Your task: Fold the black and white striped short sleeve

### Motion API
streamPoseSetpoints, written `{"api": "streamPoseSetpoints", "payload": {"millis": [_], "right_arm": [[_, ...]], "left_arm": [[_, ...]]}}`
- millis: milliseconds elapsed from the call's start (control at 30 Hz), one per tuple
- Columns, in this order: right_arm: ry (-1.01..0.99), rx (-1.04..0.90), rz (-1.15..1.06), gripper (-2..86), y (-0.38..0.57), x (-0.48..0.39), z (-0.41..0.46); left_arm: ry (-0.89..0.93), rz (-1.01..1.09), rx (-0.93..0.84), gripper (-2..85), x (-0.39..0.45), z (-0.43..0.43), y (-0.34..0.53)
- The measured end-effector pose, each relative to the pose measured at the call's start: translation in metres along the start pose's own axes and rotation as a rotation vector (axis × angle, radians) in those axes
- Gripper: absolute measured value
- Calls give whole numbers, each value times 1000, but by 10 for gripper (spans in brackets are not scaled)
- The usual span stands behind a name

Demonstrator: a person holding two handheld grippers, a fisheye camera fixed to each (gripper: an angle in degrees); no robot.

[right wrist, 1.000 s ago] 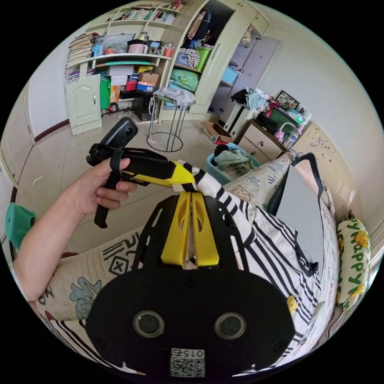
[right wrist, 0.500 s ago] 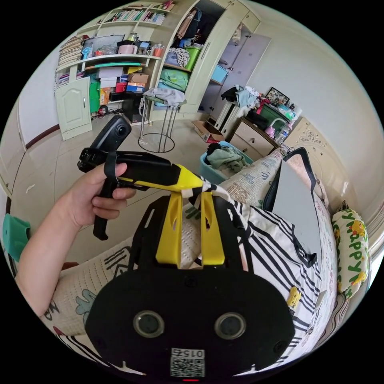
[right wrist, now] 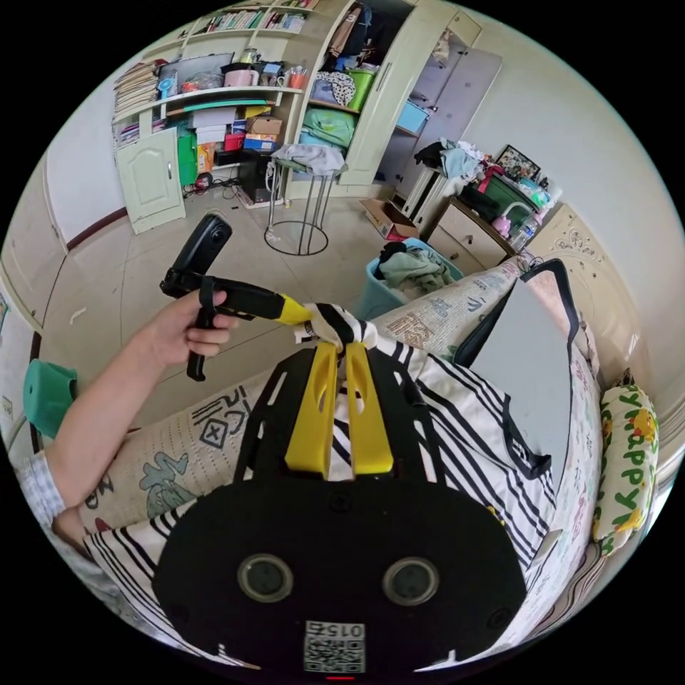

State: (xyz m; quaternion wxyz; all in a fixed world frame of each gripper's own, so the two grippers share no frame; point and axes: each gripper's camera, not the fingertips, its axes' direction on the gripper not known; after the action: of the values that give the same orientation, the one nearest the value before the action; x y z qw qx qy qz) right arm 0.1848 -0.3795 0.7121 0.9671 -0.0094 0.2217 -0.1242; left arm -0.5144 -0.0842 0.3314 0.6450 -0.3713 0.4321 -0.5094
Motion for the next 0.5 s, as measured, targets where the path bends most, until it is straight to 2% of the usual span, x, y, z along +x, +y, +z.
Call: {"api": "streamPoseSetpoints", "payload": {"millis": [67, 133, 267, 300, 367, 500], "right_arm": [[-85, -21, 32, 3, -19, 20, -24], [-184, -21, 74, 4, -34, 34, -39], [-235, -48, 132, 7, -63, 53, -55], [-244, -57, 142, 8, -66, 57, -56], [-348, -81, 207, 14, -78, 78, -64], [-466, -114, 255, 32, -93, 98, -72]], "left_arm": [[-195, 1, 51, -9, 5, -9, 5], [-225, 26, 94, -9, 12, -9, 6], [48, 156, 180, -9, 30, -6, 6], [61, 173, 184, -9, 33, -5, 6], [16, 224, 99, -9, 43, 10, 5], [-132, 165, -57, -9, 35, 53, 2]]}}
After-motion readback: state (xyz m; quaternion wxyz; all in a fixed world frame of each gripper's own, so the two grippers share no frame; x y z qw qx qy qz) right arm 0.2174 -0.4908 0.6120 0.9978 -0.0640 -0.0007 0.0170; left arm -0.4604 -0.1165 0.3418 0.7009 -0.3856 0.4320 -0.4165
